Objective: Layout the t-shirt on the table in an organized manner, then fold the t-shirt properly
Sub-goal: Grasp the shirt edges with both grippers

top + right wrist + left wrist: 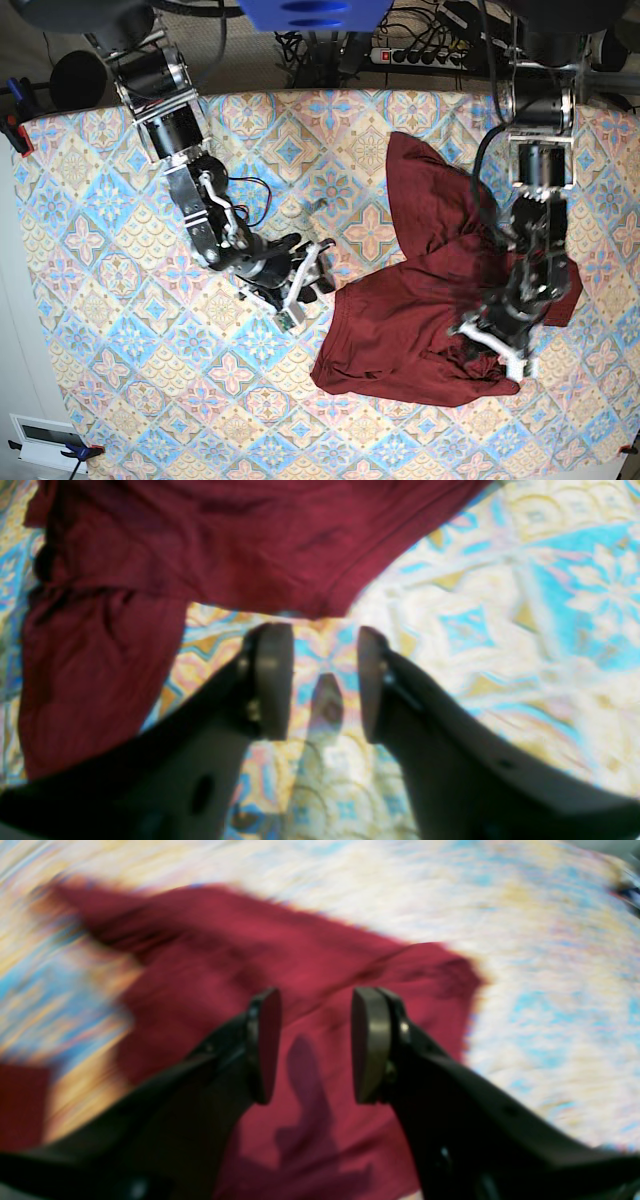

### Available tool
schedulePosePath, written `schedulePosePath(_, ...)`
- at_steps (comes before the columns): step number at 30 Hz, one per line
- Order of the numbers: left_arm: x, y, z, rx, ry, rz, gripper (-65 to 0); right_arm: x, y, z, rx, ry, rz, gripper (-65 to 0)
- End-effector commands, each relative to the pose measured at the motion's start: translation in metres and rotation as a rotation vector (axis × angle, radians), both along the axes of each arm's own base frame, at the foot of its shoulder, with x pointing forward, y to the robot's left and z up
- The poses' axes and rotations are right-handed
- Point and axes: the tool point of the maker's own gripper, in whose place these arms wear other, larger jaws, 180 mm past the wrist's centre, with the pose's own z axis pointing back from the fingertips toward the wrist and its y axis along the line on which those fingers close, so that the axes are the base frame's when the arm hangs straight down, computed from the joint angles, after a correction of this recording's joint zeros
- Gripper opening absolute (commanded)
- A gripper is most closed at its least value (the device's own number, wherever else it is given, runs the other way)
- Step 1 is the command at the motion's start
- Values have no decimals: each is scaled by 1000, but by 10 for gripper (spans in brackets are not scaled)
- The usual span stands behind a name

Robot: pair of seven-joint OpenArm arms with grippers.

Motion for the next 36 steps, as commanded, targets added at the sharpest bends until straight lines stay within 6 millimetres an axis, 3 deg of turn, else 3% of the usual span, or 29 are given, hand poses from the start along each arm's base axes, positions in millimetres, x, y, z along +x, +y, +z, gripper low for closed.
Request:
schedulePosePath(1,6,15,27,3,-76,22,-420,11,7,15,29,-35,5,-395)
schedulePosePath(4,-14,47,22,21,-63,79,-420,23,19,17,42,-19,2,-327)
schedulePosePath(7,-28,66,18,43,-55,109,-420,32,32,18,72,-6,-8,-305)
schedulePosePath(10,-42,81,6,53,-25,135,-420,47,25,17,134,3,-85,-305)
schedulePosePath(15,-60,105,-5,40,-2,201,-420,51,10,-10,186,87,-196,-305)
schedulePosePath(22,-68,116,-8,32,3,234,-420,52,2,-29,211,100,-255,-305)
schedulePosePath(25,-69,116,-9,31,10,234,-420,58,20,-23,240,100,-249,-305)
schedulePosePath(29,-69,109,-3,36,24,207,-420,50,38,-36,264,132,-254,-305)
schedulePosePath(36,-68,105,6,43,6,195,-420,41,31,-63,259,171,-299,-305)
